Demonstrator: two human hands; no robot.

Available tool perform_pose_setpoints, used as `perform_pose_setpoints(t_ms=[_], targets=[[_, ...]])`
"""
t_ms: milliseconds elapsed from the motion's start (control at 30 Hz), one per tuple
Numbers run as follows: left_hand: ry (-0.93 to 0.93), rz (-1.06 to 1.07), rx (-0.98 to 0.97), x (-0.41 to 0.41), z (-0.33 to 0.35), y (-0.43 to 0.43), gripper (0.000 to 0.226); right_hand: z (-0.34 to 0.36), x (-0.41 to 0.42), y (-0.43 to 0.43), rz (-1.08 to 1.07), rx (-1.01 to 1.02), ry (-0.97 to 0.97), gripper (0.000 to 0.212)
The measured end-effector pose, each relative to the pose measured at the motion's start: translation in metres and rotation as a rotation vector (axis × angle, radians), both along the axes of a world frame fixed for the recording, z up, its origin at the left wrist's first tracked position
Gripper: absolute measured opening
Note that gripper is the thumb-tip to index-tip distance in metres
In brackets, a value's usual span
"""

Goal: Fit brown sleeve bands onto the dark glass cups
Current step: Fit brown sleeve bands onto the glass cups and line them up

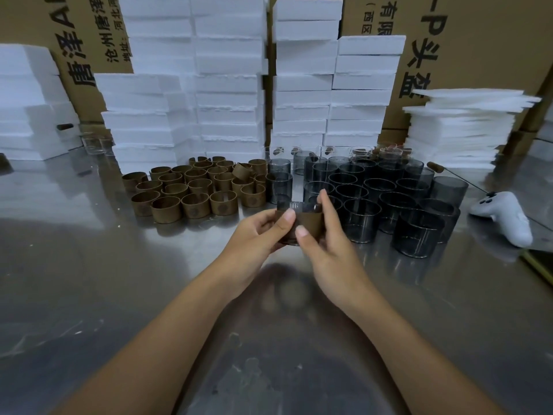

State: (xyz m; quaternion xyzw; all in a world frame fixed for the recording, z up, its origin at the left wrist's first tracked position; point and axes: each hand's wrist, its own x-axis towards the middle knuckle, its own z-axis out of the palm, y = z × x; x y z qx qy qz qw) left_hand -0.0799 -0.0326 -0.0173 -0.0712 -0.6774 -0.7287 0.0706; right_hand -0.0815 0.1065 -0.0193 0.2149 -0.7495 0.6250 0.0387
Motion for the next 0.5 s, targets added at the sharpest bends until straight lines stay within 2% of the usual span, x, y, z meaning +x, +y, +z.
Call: perform_pose_setpoints(t_ms=[100,233,367,500], targets=[[0.011,0.014,0.034,-0.001,-0.001,-0.002,0.059,-0.002,-0.003,0.0,0.014,0.034,0.015,0.073],[-0.01,0.069,-0.019,0.0,-0.001,-0.004,0.059,-0.001,-0.005,0.003,-0.023,0.04,-0.006,0.067],[-0.032,0.301,-0.107,-0.001,-0.005,-0.005,0.046,0.008,-0.015,0.015,-0.261,-0.017,0.037,0.04],[-0.004,0.5,-0.287,0.0,-0.003,-0.016,0.053,0.01,-0.022,0.029,-0.512,-0.188,0.053,0.027]])
